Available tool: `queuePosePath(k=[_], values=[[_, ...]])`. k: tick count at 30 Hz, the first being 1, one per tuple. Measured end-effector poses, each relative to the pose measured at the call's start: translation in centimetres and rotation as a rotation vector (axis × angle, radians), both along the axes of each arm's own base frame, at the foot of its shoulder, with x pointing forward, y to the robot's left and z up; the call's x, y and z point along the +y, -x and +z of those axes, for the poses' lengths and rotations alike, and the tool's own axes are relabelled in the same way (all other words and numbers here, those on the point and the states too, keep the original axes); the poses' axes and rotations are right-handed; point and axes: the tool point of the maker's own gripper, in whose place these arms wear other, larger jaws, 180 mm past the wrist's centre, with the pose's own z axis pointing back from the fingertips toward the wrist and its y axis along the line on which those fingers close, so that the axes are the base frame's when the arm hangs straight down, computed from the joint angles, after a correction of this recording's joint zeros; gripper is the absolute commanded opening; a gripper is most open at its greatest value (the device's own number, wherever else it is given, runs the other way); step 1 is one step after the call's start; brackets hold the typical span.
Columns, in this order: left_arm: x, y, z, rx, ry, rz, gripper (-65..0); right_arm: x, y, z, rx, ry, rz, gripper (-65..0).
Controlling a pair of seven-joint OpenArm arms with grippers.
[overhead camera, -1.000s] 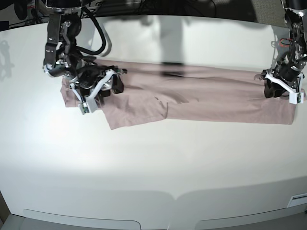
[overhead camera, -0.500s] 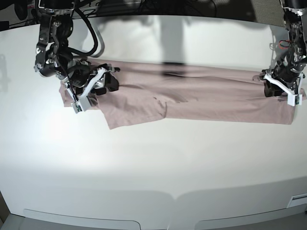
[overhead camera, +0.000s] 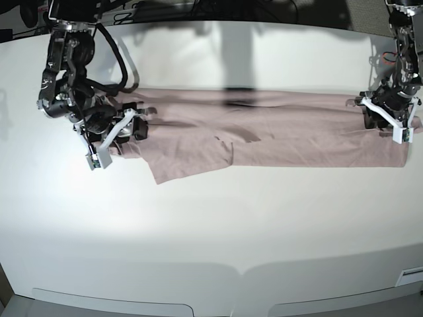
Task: Fold the T-shirt properly
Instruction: 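Pull the strip end with the right gripper, smoothing the shirt flat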
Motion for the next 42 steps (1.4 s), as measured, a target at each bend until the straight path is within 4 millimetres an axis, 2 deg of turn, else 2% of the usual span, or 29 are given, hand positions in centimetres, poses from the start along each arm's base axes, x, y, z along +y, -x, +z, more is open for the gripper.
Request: queuePosePath(k=[11,15,17,19,21,23,24,30,34,37,39,42], values=[[-0.1,-0.1,0.5,0.008,-0.021,-0.009,-45.0,0.0,0.1,0.1,0.009,0.011,0.008,-35.9],[-0.7,-0.5,2.3,-0.007,-0.072,-0.053,-45.0,0.0,0.2,0.0,0.013,0.012,0.008,-35.9],[-1.2,-1.7,4.4,-0.067,-0.117,-0.088,-44.2,0.1,0.2,0.1,0.01,0.005,0.008,-35.9],[-1.5,-2.9,6.6,-0.128,-0.16,-0.114,-39.8,0.2,0.1,0.3,0.007,-0.008,0.009,-35.9],[-1.8,-3.6,8.1,-0.171,-0.187,-0.132,-31.4,0.3,0.1,0.3,0.007,-0.009,0.009,-35.9],[-1.9,-3.7,8.5,-0.179,-0.193,-0.137,-21.6,0.3,0.1,0.3,0.006,-0.009,0.009,-35.9],[-1.9,-3.7,8.5,-0.177,-0.193,-0.138,-19.0,0.3,0.1,0.3,0.006,-0.009,0.009,-35.9],[-2.0,-3.7,8.6,-0.183,-0.193,-0.138,-19.5,0.3,0.0,0.6,-0.004,-0.005,0.012,-35.9],[-1.9,-3.8,8.6,-0.181,-0.193,-0.138,-19.5,0.5,-0.8,2.8,-0.07,0.019,0.029,-35.9],[-1.3,-3.4,7.6,-0.045,-0.202,-0.122,-19.5,0.9,-1.7,5.4,-0.154,0.037,0.047,-35.9],[-0.5,-4.8,8.9,-0.061,-0.199,-0.084,-19.5,1.2,-2.0,7.1,-0.207,0.051,0.058,-35.9],[2.0,-6.3,11.2,-0.088,-0.216,0.005,-19.5,1.9,-2.3,9.2,-0.266,0.039,0.077,-35.9]])
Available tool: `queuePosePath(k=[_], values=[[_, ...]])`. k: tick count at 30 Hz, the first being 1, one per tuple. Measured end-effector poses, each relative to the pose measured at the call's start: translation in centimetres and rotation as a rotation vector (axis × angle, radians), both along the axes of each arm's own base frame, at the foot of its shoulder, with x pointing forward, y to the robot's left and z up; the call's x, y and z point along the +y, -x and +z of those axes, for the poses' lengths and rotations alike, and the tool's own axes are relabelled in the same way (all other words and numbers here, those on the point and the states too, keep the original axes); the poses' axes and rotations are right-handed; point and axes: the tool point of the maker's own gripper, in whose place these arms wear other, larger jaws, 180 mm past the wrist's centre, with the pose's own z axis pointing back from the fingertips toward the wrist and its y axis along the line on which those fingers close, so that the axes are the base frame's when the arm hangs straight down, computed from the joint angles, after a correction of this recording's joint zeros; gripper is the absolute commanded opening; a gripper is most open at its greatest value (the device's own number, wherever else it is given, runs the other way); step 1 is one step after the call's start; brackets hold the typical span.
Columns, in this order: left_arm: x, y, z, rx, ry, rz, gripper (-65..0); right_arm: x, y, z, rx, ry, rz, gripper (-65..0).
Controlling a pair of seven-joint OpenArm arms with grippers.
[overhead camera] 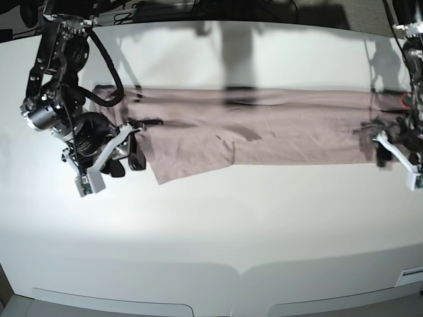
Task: Fold the T-shirt properly
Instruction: 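Pull the strip end with the right gripper, smoothing the shirt flat, then grasp the strip's end with the left gripper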
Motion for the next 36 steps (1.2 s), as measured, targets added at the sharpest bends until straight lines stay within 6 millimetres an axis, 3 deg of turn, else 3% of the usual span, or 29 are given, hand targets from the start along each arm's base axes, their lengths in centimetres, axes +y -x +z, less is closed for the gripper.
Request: queuePosePath(k=[4,9,13,17,20,23,28,30,36], values=[[3.4,-0.8,2.7,-0.03,-0.035,0.073,-19.5,1.1,0.2,1.5,-0.028,-0.04,0.034,-35.9],[7.8,0.0,4.8,-0.055,-0.13,0.179,-19.5,1.3,0.4,1.5,-0.017,-0.049,0.041,-35.9],[8.1,0.1,4.9,-0.065,-0.122,0.188,-19.5,1.3,0.4,1.5,-0.016,-0.049,0.042,-35.9],[7.7,1.1,3.6,-0.02,-0.046,0.243,-19.5,1.3,0.5,1.4,-0.01,-0.048,0.043,-35.9],[6.0,0.2,3.6,-0.05,0.042,0.172,-19.5,1.4,0.5,1.5,-0.012,-0.053,0.045,-35.9],[4.8,-0.2,1.6,-0.034,0.12,0.085,-19.5,1.4,0.5,1.4,-0.012,-0.052,0.045,-35.9],[6.3,2.3,-6.6,0.187,0.244,0.099,-19.5,1.4,0.5,1.4,-0.009,-0.053,0.046,-35.9],[7.2,3.2,-8.7,0.237,0.284,0.123,-19.5,1.4,0.6,1.4,-0.006,-0.051,0.046,-35.9],[10.7,3.5,-8.3,0.186,0.258,0.174,-19.5,1.3,0.6,1.2,0.002,-0.045,0.046,-35.9]])
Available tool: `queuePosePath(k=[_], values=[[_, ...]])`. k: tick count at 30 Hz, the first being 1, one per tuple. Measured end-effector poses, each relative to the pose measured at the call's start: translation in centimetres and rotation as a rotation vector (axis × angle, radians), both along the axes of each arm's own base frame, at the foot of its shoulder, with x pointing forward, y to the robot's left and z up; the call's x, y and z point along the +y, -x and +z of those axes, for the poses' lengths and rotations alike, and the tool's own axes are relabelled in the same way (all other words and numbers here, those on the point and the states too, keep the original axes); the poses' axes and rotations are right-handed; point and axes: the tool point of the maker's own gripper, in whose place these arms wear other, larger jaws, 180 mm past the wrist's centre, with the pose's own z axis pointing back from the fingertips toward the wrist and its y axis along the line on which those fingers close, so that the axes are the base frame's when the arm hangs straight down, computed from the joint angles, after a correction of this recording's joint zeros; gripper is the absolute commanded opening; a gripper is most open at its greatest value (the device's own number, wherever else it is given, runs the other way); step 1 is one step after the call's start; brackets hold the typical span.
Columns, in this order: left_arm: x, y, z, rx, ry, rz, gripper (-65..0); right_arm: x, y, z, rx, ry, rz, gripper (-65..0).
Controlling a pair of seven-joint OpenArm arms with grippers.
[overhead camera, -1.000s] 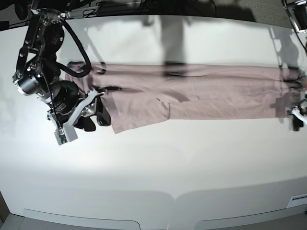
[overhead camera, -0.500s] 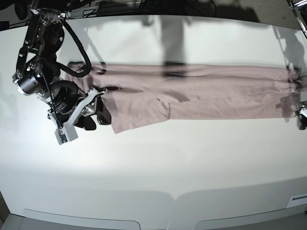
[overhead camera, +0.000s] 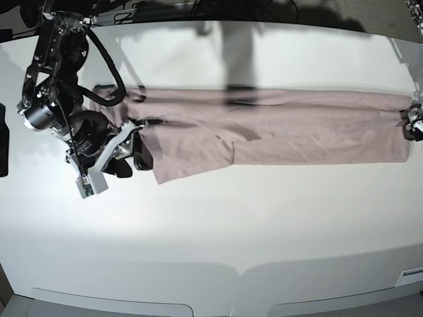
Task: Fold the T-shirt properly
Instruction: 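Grasp the strip's end with the left gripper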
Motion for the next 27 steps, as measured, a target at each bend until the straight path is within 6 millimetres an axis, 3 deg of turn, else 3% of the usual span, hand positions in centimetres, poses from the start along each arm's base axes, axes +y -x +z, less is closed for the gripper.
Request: queuePosePath(k=[3,9,18,27], values=[[0.8,-0.2,0.8,-0.017,-0.005,0.006,-19.5,0.0,0.0,0.0,0.0,0.0,0.0,-35.9],[-2.6,0.2,0.5,0.008,0.153,-0.085,-19.5,0.0,0.0,0.0,0.002,0.0,0.001,-35.9],[-3.3,0.9,-0.1,0.048,0.179,-0.094,-19.5,0.0,0.1,-0.1,0.009,0.005,0.001,-35.9],[-7.8,0.7,-1.9,-0.026,0.296,-0.085,-19.5,0.0,0.1,-0.1,0.008,0.001,0.002,-35.9]])
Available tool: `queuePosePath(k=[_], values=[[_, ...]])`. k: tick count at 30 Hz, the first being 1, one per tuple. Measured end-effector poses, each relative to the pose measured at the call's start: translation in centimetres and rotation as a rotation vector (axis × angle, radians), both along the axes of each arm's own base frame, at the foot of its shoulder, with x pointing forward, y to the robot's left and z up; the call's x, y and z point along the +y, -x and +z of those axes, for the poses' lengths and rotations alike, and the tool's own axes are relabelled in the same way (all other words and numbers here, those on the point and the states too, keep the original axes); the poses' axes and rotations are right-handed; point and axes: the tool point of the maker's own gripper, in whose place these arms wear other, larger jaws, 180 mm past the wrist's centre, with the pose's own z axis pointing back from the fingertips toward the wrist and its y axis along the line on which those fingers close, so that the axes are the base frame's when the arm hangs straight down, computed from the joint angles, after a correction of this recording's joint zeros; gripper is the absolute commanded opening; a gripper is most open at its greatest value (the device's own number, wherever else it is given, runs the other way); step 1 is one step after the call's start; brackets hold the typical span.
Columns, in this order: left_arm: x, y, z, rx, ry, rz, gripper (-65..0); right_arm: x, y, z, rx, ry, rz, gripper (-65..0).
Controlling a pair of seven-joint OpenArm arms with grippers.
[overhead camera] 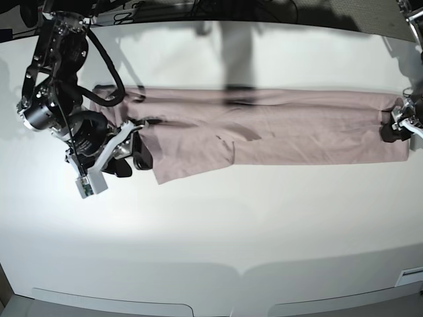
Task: Fold the T-shirt properly
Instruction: 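Grasp the strip's end with the left gripper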
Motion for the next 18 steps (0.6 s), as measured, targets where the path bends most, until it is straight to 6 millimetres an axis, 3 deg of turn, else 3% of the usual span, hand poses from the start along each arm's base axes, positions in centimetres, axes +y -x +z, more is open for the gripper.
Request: queuePosePath(k=[6,18], values=[[-1.8,0.8,0.5,0.041,0.133,-0.028,-19.5,0.1,0.0,0.1,-0.002,-0.007,0.003,-35.9],[-1.0,0.3,0.9,-0.003,0.117,-0.006,-19.5,0.3,0.0,0.2,-0.004,-0.017,0.007,-35.9]])
